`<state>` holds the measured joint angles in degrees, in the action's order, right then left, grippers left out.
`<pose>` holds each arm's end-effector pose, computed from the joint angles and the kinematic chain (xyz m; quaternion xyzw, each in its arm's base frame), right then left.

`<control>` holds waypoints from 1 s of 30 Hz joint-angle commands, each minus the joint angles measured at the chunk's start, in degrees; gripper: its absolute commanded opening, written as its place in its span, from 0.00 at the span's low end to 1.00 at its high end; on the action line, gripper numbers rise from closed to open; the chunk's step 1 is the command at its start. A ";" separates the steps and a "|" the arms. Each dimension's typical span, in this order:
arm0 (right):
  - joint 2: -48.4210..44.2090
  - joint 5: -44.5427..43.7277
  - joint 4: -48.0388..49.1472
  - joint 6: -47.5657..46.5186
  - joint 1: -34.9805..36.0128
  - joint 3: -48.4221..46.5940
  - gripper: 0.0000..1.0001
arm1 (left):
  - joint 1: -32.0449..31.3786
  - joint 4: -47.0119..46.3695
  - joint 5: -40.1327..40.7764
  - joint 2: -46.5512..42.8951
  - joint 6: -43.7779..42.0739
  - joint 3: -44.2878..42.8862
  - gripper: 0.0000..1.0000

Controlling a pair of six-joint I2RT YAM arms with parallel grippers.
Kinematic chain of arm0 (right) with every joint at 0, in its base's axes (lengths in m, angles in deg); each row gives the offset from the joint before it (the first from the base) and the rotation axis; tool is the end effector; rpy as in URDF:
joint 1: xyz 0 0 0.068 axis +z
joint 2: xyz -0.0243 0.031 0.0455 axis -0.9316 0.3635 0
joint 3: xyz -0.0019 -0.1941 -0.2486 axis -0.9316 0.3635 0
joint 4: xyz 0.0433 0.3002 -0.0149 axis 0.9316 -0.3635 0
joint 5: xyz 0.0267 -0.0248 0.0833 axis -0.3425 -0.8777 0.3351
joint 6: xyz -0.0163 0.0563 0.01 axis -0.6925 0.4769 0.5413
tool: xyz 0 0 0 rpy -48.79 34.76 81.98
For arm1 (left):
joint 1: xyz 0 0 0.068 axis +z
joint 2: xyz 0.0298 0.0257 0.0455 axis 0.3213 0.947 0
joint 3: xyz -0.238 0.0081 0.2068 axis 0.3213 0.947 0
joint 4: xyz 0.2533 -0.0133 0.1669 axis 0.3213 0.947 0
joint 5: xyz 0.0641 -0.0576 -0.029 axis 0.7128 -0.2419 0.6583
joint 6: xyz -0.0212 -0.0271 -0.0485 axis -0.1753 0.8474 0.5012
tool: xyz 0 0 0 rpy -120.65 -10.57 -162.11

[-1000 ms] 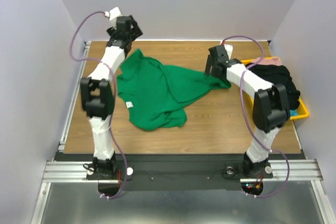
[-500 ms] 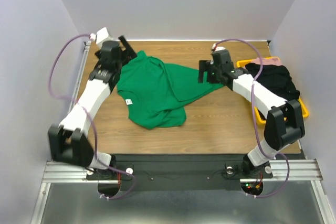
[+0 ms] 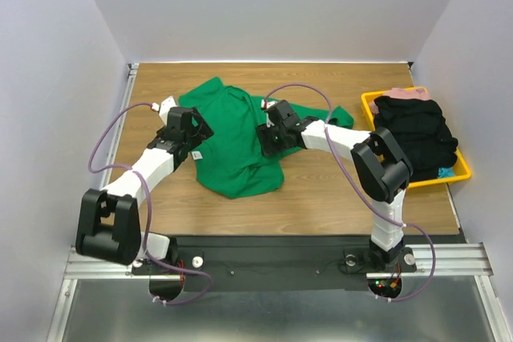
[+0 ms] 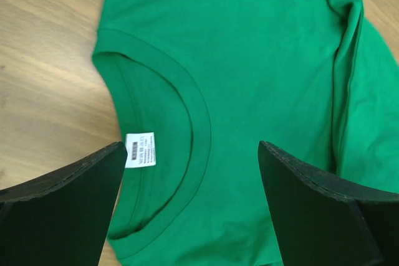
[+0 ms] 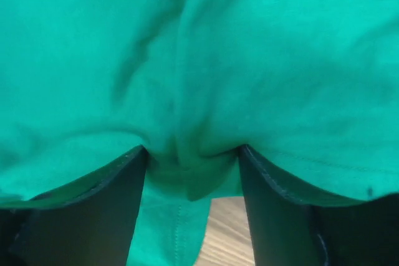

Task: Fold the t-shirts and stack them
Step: Flatten the tshirt out

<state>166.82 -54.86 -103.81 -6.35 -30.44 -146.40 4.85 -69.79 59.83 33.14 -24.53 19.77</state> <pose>0.3779 0.2979 0.1851 -0.2091 0.9273 0.1345 0.2799 0.3142 -0.0687 0.2555 -0.2239 0.8421 -0.1288 0.4735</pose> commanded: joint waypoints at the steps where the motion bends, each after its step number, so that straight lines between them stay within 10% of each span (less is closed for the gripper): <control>1: 1.05 -6.83 1.74 0.32 -0.18 -2.49 0.51 | -0.08 -2.92 -3.48 4.52 -0.94 -3.59 0.98; 7: 0.35 -8.87 1.82 0.94 -0.18 -2.49 0.31 | -0.08 -5.21 -3.66 9.72 -1.02 -4.38 0.98; 13: -0.53 -7.99 1.56 1.02 -0.09 -2.84 0.56 | -0.08 -3.72 -1.29 17.01 -1.29 -7.01 0.99; 30: 3.15 -12.03 1.38 -0.56 -0.18 -7.23 0.53 | 1.76 3.05 5.74 24.49 -0.93 -12.03 0.98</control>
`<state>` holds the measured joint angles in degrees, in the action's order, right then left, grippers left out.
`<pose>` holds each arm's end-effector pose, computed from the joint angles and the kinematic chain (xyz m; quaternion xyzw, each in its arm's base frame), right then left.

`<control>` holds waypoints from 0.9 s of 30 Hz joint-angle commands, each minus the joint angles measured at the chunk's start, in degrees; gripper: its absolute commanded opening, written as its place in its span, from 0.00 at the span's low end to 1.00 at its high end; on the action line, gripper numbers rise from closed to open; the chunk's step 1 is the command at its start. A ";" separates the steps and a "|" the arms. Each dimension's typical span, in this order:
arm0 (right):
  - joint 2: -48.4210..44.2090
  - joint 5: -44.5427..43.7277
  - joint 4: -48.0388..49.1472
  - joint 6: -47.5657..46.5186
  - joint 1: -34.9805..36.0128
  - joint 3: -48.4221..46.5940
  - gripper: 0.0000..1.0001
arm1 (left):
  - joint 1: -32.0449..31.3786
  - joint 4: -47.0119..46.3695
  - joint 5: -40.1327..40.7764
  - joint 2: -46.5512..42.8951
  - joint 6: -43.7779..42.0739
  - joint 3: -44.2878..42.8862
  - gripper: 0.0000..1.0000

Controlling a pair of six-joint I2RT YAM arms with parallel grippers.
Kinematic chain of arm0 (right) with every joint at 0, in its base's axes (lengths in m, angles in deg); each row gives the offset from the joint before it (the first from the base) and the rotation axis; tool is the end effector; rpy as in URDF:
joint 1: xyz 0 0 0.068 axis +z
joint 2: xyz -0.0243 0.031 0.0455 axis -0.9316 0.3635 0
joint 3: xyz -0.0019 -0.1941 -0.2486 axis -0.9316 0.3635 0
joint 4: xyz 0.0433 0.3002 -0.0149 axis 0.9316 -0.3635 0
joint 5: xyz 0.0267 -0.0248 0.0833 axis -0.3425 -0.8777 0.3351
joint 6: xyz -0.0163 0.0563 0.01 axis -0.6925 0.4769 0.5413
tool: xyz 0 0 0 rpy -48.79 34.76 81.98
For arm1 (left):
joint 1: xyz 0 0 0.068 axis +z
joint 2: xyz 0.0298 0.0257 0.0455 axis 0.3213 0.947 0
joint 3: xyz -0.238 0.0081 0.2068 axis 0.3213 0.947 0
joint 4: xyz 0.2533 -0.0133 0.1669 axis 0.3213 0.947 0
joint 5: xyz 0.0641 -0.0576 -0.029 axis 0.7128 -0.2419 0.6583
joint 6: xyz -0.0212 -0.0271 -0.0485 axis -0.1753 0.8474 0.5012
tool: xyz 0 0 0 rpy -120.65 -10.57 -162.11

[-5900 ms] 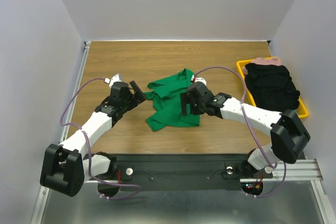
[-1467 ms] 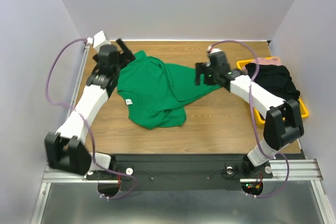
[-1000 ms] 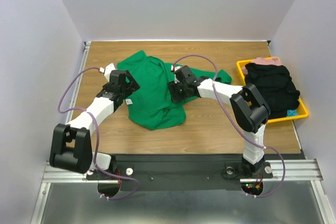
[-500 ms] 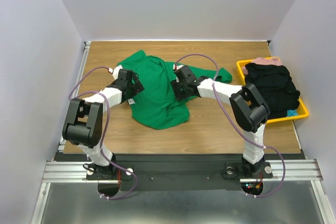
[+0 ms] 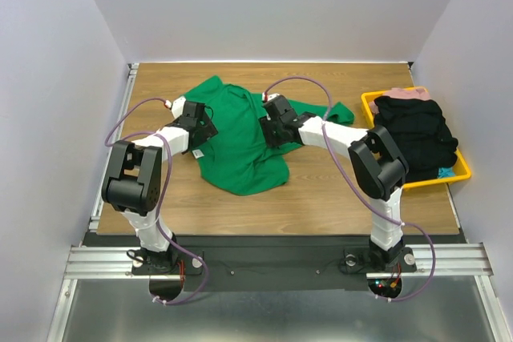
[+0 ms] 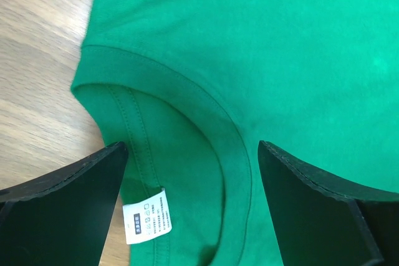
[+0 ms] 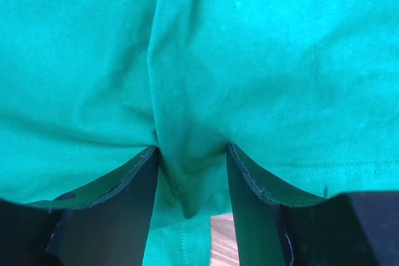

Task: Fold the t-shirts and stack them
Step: Flatten the tshirt out

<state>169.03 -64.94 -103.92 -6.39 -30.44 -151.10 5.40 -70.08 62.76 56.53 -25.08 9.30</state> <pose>0.3976 0.3038 0.1956 -0.1789 0.9236 0.0675 0.3324 0.3934 -0.0821 0.1818 -0.2328 0.8863 -0.0565 0.3963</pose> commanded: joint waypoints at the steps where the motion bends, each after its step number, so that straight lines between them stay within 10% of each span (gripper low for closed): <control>1: 1.21 -3.26 1.41 -0.60 -0.18 -2.80 0.53 | 1.39 3.34 2.99 1.19 -0.48 -1.56 0.98; 27: 0.86 1.91 1.05 -8.34 -0.10 -5.52 0.65 | 2.45 5.27 4.66 1.72 -0.83 -2.26 0.98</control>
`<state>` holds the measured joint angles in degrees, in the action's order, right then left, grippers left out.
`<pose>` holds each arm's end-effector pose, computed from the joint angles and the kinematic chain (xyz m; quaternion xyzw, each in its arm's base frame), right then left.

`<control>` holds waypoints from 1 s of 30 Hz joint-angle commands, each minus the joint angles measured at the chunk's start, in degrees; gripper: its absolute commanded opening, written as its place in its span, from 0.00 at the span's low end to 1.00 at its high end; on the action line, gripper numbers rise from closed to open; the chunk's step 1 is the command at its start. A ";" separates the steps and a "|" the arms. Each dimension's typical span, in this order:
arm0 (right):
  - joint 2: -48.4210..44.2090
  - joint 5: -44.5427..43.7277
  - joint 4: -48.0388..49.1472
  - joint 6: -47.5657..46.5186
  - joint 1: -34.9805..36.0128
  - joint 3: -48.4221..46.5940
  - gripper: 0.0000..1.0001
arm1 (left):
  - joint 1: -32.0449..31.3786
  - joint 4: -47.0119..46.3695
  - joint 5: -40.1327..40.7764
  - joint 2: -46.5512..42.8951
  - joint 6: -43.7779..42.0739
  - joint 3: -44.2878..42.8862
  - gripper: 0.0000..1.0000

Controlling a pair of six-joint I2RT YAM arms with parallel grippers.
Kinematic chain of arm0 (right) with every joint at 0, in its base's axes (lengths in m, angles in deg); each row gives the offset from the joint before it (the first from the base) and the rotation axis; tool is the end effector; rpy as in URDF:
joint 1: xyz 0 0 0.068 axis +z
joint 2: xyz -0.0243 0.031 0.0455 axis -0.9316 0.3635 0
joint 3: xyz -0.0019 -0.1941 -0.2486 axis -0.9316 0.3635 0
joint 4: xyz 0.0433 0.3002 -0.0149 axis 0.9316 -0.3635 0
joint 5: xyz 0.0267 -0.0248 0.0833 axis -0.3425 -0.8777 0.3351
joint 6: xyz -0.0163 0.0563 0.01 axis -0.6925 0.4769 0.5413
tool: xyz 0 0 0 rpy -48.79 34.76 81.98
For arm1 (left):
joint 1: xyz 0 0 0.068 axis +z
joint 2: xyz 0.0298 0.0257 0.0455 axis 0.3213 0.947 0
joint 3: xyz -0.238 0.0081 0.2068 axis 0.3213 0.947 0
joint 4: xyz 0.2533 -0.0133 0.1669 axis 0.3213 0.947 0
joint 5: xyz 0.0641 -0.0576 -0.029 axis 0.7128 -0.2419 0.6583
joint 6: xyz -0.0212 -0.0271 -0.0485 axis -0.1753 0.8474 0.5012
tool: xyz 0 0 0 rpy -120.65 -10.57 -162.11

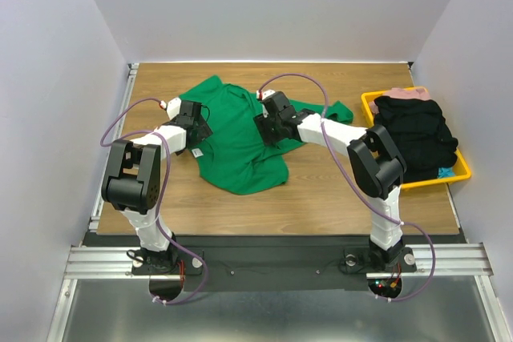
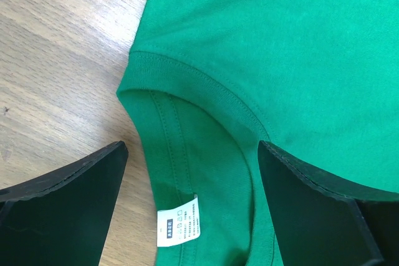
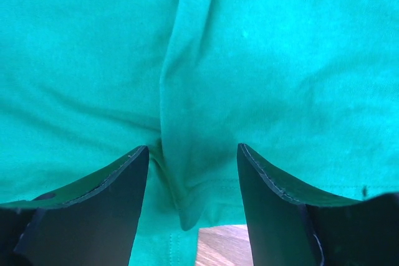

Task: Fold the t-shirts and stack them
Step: Flatten the tshirt out

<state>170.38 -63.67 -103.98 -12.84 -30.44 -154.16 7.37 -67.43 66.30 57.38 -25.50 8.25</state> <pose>0.4066 0.3121 0.2028 -0.2320 0.9075 0.0640 0.3443 0.3974 -0.0662 0.1791 -0.2542 0.8850 -0.0126 0.3899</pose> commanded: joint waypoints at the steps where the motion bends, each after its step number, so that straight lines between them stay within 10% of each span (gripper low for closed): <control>1: -0.06 0.73 1.12 -1.54 -0.18 -2.64 0.65 | 0.48 2.63 1.12 0.95 -0.41 -1.39 0.98; 8: 3.55 -1.99 1.03 -0.83 -0.18 -5.36 0.55 | 0.48 2.63 1.29 1.04 -0.32 -1.30 0.98; 17: 5.14 -7.25 0.24 -0.57 -0.18 -7.38 0.20 | 0.65 3.42 2.00 2.27 -0.15 -2.62 0.98; 30: 1.26 -18.68 0.33 -5.84 -1.85 -13.44 0.09 | 1.36 10.44 3.57 13.34 -1.90 -20.08 0.98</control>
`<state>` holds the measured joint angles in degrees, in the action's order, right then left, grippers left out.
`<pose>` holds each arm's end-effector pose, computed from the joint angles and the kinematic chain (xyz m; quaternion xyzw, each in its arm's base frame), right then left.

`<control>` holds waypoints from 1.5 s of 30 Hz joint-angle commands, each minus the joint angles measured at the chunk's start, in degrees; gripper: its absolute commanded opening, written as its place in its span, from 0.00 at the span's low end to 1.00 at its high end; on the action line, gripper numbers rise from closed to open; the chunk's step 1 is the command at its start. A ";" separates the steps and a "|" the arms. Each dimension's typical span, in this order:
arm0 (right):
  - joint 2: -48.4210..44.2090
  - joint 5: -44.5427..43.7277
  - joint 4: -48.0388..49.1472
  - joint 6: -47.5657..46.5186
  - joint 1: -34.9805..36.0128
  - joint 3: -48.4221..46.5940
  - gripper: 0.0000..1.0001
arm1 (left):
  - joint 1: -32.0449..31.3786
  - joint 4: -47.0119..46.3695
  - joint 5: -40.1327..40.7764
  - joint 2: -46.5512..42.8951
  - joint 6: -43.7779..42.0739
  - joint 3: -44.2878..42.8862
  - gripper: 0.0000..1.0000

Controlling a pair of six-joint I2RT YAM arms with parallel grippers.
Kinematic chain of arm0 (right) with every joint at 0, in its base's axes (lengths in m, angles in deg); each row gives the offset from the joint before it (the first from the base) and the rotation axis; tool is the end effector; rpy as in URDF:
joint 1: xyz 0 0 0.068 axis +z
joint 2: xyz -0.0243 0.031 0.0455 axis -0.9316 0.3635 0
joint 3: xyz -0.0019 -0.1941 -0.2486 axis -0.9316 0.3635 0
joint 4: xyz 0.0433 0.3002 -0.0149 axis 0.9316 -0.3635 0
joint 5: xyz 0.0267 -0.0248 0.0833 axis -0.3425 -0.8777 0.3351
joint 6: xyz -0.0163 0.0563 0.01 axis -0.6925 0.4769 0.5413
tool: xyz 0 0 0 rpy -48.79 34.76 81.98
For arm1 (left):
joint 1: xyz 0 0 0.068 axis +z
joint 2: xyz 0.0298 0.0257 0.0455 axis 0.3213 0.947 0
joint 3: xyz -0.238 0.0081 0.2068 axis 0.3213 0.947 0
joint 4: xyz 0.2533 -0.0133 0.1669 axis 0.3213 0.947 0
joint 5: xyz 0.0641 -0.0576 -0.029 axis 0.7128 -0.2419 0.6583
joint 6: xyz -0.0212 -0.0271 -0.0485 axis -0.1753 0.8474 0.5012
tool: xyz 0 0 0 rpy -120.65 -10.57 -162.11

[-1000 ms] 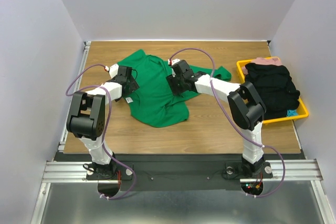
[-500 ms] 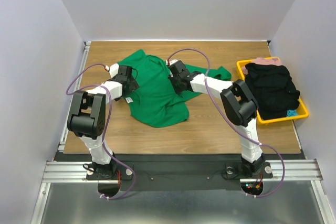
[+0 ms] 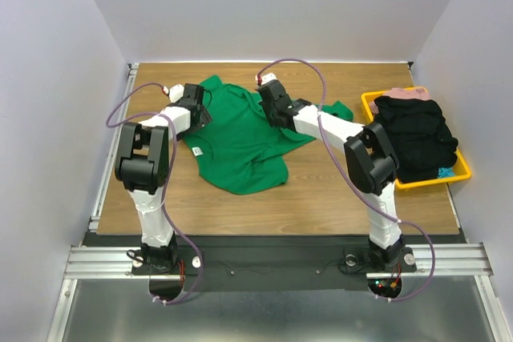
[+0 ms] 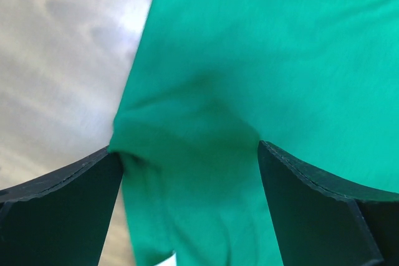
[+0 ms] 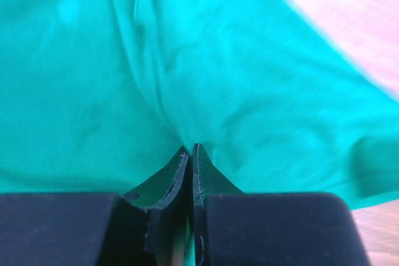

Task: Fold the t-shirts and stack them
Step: Flatten the tshirt out

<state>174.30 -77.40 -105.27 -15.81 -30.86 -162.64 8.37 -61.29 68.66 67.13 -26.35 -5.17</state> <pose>0.4375 0.3186 0.2218 -0.2007 0.8916 -0.0414 0.4038 0.4538 -0.0676 0.1797 -0.2600 0.8881 0.0205 0.3785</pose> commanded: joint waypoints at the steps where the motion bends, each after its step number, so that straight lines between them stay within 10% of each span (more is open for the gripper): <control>1: -1.95 -6.27 1.62 -4.52 -2.65 -5.93 0.06 | 0.44 5.18 2.17 4.82 -1.23 -8.51 0.98; 16: 27.66 -6.46 20.49 -29.83 -22.08 -45.21 0.06 | 3.25 15.73 1.75 29.69 -10.28 -52.90 0.99; 19: 31.97 -11.00 43.73 -39.40 -22.97 -43.22 0.26 | 3.52 13.98 -0.01 32.42 -11.95 -58.45 0.99; 20: 32.50 -11.03 58.68 -42.83 -22.97 -39.20 0.52 | 3.60 11.80 -0.45 32.34 -12.74 -58.72 0.99; 23: 35.23 -11.03 63.32 -48.66 -22.88 -42.05 1.00 | 3.60 8.26 -1.77 30.32 -14.50 -57.58 0.99; 26: 31.74 -15.83 61.57 -44.99 -22.44 -39.53 1.00 | 3.52 9.48 -3.43 26.65 -14.24 -57.58 0.99; 33: 6.53 -5.60 24.88 -10.65 -21.74 -22.57 1.00 | 1.33 9.40 -2.56 10.12 -11.70 -43.71 0.99; 45: -22.42 25.53 22.54 19.63 -21.48 24.54 1.00 | -20.55 -5.08 -10.81 -20.91 -3.08 5.30 0.99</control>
<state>149.47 -59.73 -78.04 -4.80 -52.19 -145.71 -7.10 -60.20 63.92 49.82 -33.19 -12.34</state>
